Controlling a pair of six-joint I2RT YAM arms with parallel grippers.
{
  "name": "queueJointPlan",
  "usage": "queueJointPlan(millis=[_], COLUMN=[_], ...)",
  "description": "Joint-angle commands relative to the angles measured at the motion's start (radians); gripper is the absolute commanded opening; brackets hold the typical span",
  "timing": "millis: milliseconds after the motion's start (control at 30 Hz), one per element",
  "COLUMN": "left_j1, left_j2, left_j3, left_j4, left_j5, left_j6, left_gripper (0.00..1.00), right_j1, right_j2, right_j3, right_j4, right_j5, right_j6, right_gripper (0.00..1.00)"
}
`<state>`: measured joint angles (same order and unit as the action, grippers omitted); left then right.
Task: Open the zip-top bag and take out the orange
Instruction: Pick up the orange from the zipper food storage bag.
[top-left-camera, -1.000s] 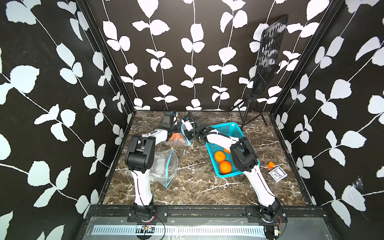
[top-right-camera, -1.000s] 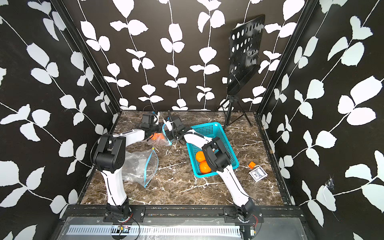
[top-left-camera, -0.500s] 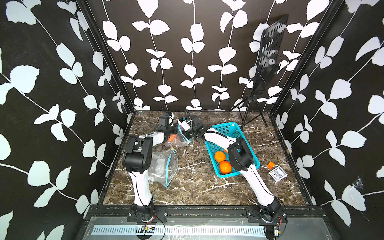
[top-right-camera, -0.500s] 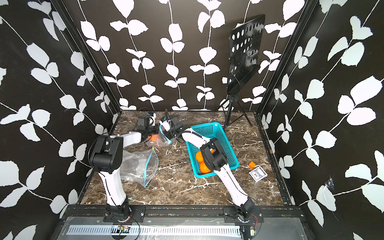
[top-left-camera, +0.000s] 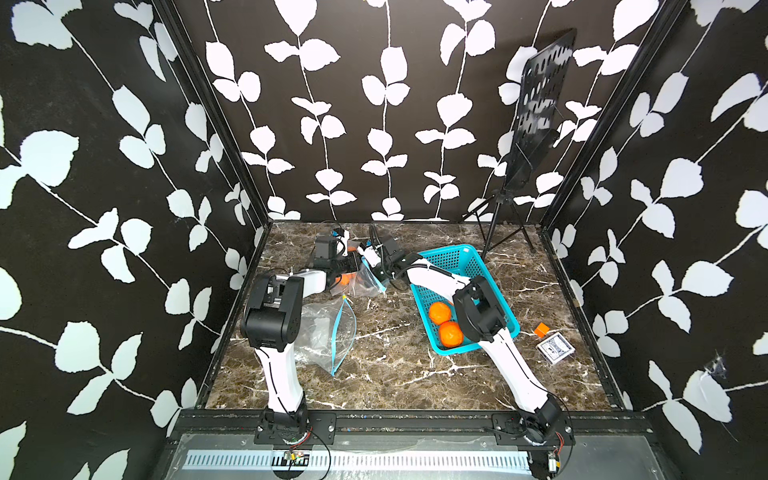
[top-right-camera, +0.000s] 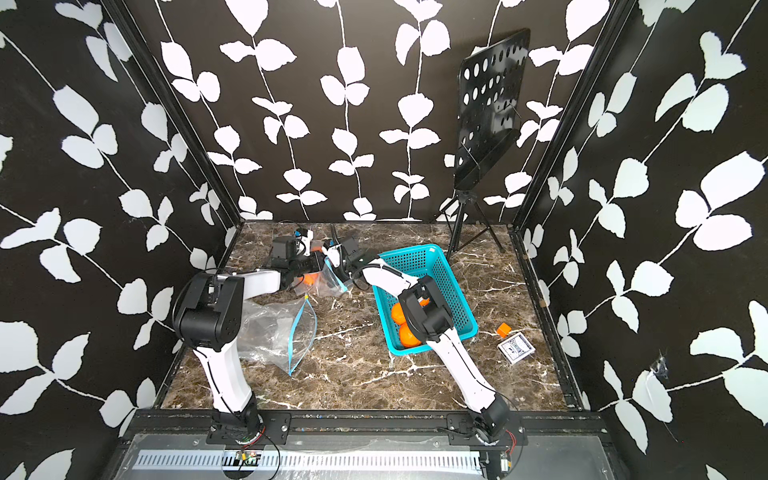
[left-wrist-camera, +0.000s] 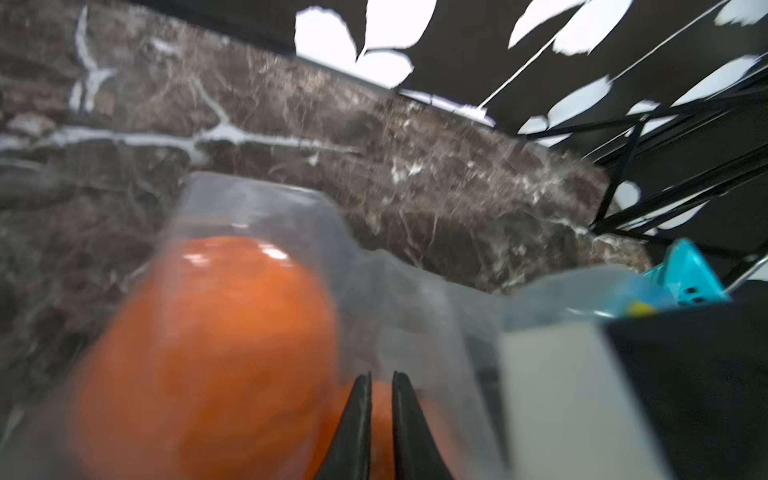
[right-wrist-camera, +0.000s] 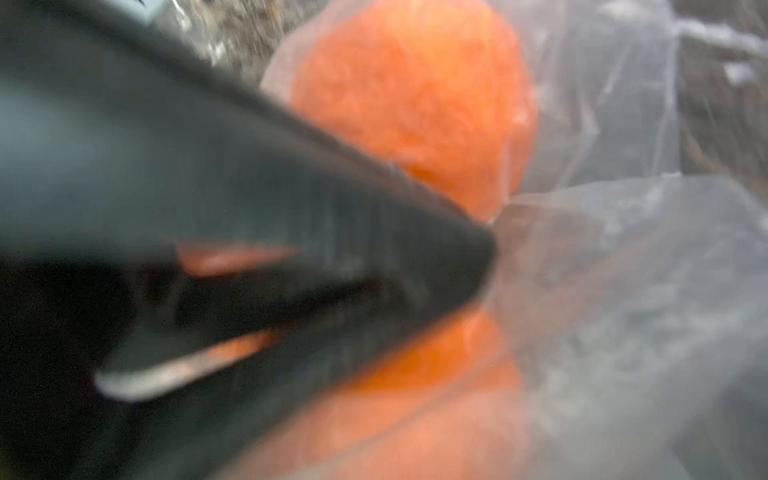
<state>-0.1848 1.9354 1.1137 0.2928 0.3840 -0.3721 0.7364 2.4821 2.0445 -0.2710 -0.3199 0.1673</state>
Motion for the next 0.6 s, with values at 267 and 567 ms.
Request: queueJointPlan(millis=[267,567], left_j1=[0.007,0.007], left_j2=[0.013,-0.033], left_j3=[0.046,0.015], left_j4=[-0.218,-0.163], left_j5=[-0.182,-0.12], left_j6=[0.061,0.044], left_gripper=[0.13,0.25], right_j1=[0.013,0.009], right_j2=[-0.267,-0.309], right_j3=[-0.359,-0.437], right_j4=[0.1,0.159], right_j5=[0.089,0.029], right_j6=[-0.028,-0.054], right_gripper=[0.56,0.58])
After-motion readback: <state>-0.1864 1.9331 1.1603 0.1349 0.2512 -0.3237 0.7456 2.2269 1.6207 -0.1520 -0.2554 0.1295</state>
